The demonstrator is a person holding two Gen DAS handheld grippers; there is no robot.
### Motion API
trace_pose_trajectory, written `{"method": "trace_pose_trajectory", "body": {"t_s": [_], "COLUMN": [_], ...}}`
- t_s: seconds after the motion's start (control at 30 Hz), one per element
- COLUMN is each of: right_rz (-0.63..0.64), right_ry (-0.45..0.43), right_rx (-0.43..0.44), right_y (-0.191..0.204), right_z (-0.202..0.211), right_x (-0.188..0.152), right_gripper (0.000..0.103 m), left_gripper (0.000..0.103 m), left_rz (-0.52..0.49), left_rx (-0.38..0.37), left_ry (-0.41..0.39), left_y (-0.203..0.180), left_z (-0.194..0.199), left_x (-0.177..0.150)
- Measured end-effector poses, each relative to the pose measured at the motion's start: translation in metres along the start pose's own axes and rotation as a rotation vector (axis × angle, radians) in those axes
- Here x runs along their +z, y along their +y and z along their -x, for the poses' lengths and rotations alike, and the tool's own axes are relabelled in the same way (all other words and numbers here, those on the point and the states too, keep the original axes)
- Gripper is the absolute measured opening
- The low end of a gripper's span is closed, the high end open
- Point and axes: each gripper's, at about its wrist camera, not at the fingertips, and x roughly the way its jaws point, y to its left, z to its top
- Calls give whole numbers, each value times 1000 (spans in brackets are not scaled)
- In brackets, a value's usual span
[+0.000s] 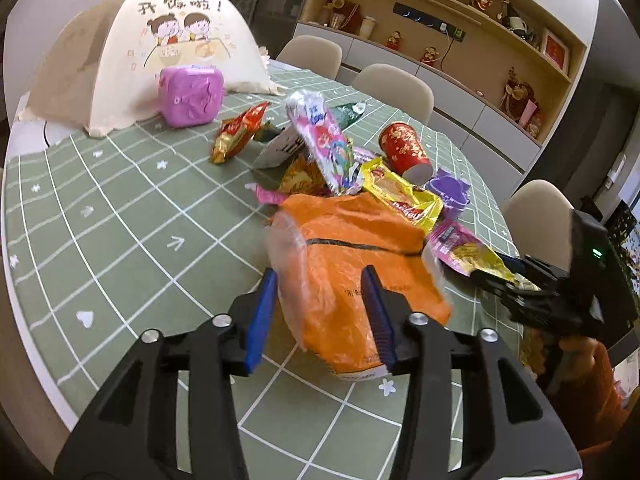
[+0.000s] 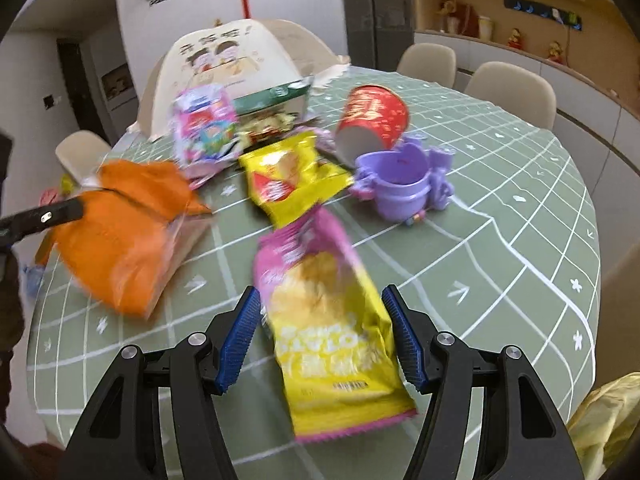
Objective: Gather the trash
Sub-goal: 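Grasp the orange chip bag with the left gripper while the right tool approaches the table, then grasp the pink-and-yellow snack wrapper with the right gripper while the left holds the orange bag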
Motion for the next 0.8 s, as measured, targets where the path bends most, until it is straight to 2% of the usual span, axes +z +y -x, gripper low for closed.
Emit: {"method": "trace_pose_trajectory", "body": {"t_s": [0.13, 0.23, 0.37, 0.57, 0.6, 0.63, 0.67, 0.7, 0.73, 0.8], "right_rz": [8, 0, -8, -2, 14, 41, 52, 48, 37, 19], "right_ry": [-84, -97, -13, 81, 82, 75, 66, 60, 55, 26], "right_rx": [3, -22, 10, 35, 20, 1, -10, -13, 1, 7], "right_y": [-2, -13, -27, -24, -21, -16, -13, -12, -13, -12], "right_z": [35, 41, 14, -27, -29, -30, -28, -25, -22, -12], "right_x": [9, 23, 31, 19, 16, 13, 10, 9, 9, 10], "right_gripper": [60, 60, 60, 57, 54, 38, 30, 17, 11, 10], "left_gripper": [44, 45, 50, 54, 55, 56, 56, 56, 56, 56], "left_rz": [18, 44, 65, 74, 76, 77, 79, 81, 83, 83], "left_rx": [15, 18, 23, 30, 30, 29, 30, 31, 33, 30], "left_ry": [7, 13, 7, -2, -1, 1, 6, 8, 10, 12], "left_y": [2, 6, 11, 17, 18, 19, 20, 20, 20, 18], "left_z": [-11, -16, -13, -6, -6, -6, -7, -8, -9, -10], "left_x": [-2, -3, -6, -7, -7, -8, -9, -9, -9, -10]}}
